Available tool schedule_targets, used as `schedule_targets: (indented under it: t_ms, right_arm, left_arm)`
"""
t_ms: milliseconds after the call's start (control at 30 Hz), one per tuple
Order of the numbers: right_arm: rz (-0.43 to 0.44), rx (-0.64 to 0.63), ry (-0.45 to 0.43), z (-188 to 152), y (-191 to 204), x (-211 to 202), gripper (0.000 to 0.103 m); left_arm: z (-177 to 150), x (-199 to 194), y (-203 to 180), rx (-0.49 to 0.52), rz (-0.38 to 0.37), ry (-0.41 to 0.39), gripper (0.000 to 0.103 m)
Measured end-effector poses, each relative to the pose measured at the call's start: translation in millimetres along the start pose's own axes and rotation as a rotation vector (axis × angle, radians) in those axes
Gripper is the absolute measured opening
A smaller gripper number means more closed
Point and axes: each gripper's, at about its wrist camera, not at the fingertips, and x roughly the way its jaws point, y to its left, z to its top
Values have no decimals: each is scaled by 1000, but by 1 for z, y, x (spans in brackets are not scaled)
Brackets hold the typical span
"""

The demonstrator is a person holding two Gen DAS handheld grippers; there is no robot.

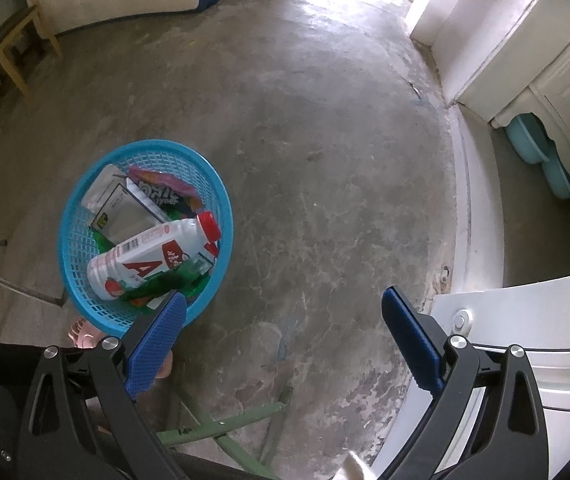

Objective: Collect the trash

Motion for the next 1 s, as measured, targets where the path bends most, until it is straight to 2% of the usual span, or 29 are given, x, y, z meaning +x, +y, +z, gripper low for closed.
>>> schedule_targets:
  t_ms: [533, 833, 1000]
  right_arm:
    - [43, 18, 29, -4, -9, 7, 95]
    - [31, 10, 36, -4, -4, 9, 95]
    - [28, 13, 44, -4, -5, 11, 95]
  left_arm:
    - [-4, -10, 1, -9, -13, -13, 95]
    - [-3, -5, 11, -40, -40, 17, 95]
    - [-4, -5, 10, -29, -31, 12, 95]
